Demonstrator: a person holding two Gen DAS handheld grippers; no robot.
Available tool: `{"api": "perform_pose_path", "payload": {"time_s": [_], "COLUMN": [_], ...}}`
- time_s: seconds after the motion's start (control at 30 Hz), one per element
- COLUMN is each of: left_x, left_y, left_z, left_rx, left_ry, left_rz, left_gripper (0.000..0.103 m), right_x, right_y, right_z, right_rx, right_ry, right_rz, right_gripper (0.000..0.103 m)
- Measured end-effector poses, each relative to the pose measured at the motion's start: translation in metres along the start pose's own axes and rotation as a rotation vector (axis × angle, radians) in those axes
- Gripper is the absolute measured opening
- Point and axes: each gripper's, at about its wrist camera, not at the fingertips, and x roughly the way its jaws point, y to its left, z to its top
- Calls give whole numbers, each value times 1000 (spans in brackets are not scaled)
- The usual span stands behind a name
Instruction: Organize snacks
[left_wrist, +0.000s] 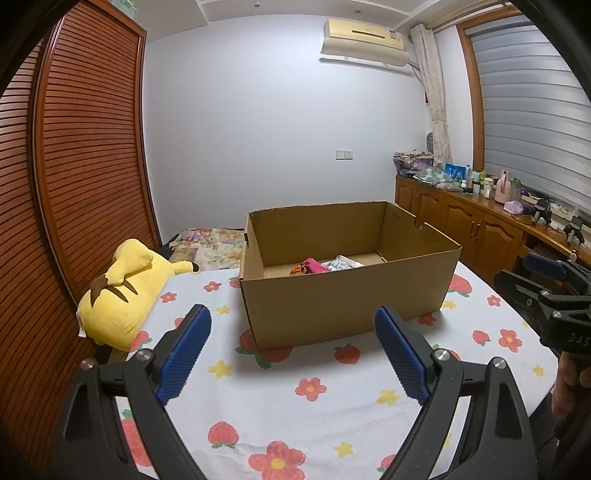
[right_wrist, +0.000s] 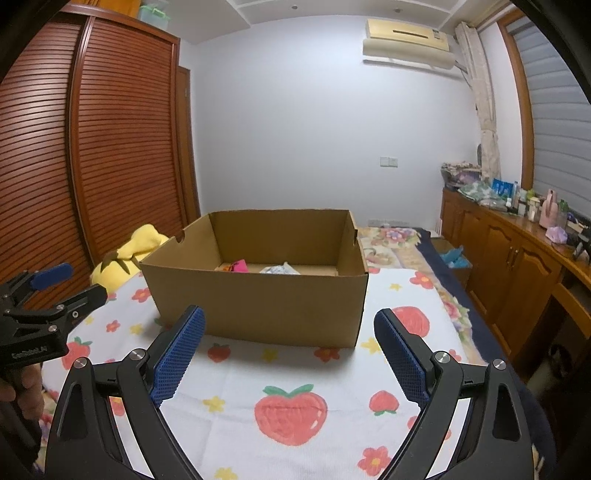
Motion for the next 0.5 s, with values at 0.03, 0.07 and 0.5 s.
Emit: {"api": "perform_pose_path", "payload": {"time_s": [0.03, 0.07, 0.5], "left_x": [-1, -1, -3], "left_y": [0, -1, -2], "left_z": [0, 0, 0], "left_rx": [0, 1, 0], "left_ry": [-1, -1, -2], "left_rz": [-1, 1, -2], "left_gripper": [91, 91, 91], "right_x": [0, 0, -2], "right_y": [0, 0, 0], "right_z": [0, 0, -1], "right_rx": [0, 0, 1], "right_ry": [0, -1, -8], "right_rz": [-2, 0, 1], "right_gripper": [94, 95, 94]}}
